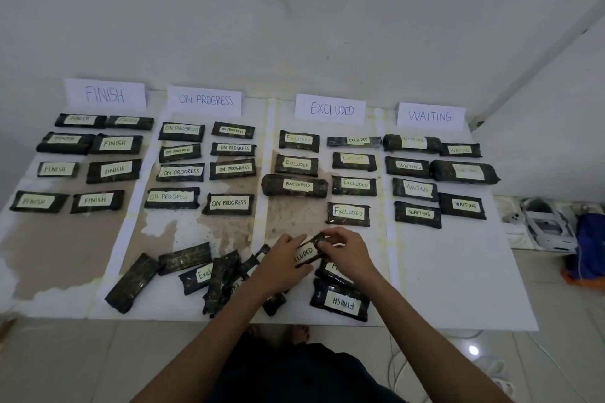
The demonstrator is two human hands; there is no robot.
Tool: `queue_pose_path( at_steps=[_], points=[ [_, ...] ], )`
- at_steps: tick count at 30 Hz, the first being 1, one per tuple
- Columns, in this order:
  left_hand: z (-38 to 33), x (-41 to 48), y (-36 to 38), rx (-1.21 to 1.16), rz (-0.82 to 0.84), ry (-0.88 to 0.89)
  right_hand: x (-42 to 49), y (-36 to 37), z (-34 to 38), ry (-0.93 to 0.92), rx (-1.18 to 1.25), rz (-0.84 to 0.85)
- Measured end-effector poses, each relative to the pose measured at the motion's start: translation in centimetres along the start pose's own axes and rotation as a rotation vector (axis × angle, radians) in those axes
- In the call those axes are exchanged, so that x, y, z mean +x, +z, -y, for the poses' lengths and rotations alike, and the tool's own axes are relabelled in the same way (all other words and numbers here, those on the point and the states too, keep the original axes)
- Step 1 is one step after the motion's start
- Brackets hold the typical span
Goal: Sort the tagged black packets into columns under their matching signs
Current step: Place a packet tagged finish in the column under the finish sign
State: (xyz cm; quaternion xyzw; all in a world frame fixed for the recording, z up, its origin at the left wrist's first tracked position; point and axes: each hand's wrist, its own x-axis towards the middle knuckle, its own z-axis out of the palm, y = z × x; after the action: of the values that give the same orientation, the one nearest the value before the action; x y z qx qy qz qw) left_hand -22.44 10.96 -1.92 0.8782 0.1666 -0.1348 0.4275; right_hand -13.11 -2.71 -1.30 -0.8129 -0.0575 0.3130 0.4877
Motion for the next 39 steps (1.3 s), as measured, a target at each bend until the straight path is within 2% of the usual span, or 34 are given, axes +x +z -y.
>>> queue_pose_path(
  at_steps=[4, 7, 11, 17, 21, 25, 29, 32, 35, 39],
  points=[
    [0.8, 1.3, 0.1, 0.262, -0.094, 0.165, 0.8, 0.2, -0.1, 0.103, 0.183, -0.049],
    [0.9, 3.6, -0.2, 0.344, -0.114, 0.186, 1.8, -0.1, -0.2, 0.130, 0.173, -0.079],
    [1.7, 7.5, -0.6, 0.440, -0.140, 0.180, 2.9, -1.8, -1.4, 0.049, -0.080, -0.127],
    [2.8, 11.3, -0.2, 0.494, -0.164, 0.182, 3.2, -4.3, -6.0, -0.007, -0.366, -0.081],
    [3.8, 11.8, 0.1, 0.519, -0.172, 0.195, 2.4, -5.1, -9.2, -0.167, -0.607, -0.123],
    [3.3, 10.1, 0.7, 0.557, -0.216, 0.267, 1.9, -5.3, -10.9, -0.311, -0.732, -0.191],
    [2.2, 6.8, 3.1, 0.462, -0.088, 0.424, 2.3, -6.0, -11.8, -0.390, -0.788, -0.185],
    [2.5, 5.8, 5.2, 0.537, 0.059, 0.574, 2.6, -6.7, -12.6, -0.459, -0.801, -0.150],
    [2.8, 6.0, 6.5, 0.583, 0.172, 0.594, 2.6, -7.2, -14.0, -0.523, -0.820, -0.130],
    [3.2, 6.5, 6.9, 0.612, 0.194, 0.585, 2.5, -7.2, -15.4, -0.528, -0.815, -0.145]
  ],
)
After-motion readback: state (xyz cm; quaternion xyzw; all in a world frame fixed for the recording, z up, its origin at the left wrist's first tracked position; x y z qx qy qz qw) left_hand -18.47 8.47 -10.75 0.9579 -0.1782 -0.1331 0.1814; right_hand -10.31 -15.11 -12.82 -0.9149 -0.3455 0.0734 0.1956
